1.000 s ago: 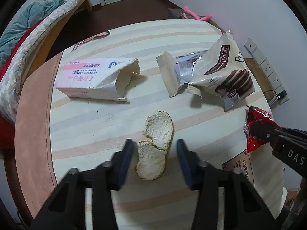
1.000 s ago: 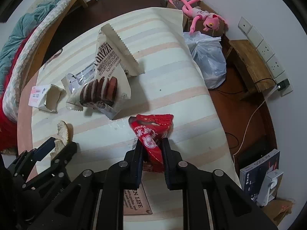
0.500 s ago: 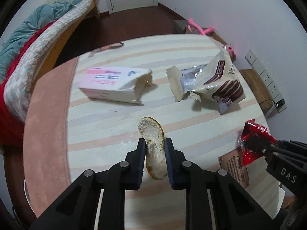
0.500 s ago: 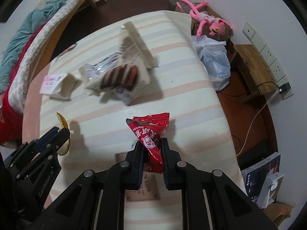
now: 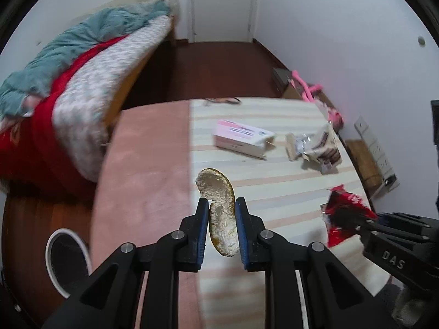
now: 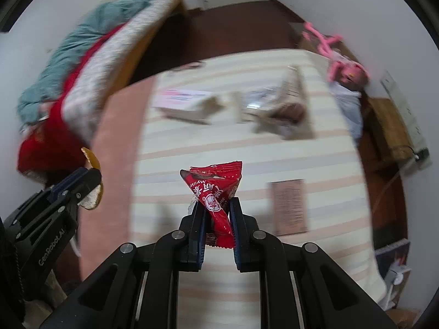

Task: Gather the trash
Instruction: 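Carry the bread slice with the left tool while the right tool carries the candy bag to the bin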

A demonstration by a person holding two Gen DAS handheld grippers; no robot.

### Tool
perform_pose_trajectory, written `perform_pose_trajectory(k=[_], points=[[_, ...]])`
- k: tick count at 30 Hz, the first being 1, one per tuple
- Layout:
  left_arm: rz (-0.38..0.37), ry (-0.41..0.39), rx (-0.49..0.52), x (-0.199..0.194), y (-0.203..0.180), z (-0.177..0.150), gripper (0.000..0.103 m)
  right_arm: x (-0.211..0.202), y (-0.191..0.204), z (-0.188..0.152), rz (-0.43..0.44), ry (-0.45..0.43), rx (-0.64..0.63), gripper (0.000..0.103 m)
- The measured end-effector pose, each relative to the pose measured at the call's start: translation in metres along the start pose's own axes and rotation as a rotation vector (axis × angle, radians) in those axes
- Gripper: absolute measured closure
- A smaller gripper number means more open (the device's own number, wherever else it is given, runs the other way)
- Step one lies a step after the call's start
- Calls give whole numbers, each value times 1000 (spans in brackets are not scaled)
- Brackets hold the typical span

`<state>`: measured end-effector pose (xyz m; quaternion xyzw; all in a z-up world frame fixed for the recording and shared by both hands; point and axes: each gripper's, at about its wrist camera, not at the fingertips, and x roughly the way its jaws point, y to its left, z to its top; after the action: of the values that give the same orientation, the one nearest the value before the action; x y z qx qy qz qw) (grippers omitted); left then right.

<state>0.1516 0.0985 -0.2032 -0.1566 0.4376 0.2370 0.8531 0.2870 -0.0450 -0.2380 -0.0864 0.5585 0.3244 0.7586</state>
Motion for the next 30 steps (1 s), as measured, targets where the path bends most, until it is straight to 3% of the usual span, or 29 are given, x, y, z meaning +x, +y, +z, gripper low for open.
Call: perform_pose_trajectory(k=[4, 11, 16, 21, 30], points=[[38, -52, -49, -44, 58, -6, 87, -13, 58, -2, 71, -25, -68, 86], [143, -136, -154, -108, 167, -17, 87, -18, 205, -12, 222, -29, -228, 86], [207, -127, -264, -127, 252, -42, 87, -4, 306, -29, 309, 19, -355, 86], [211, -22, -408, -106, 339, -84, 87, 48, 396, -56, 339, 111, -443, 87], [161, 229, -647, -4, 453, -163, 87, 210, 480, -90, 270, 357, -487, 87]])
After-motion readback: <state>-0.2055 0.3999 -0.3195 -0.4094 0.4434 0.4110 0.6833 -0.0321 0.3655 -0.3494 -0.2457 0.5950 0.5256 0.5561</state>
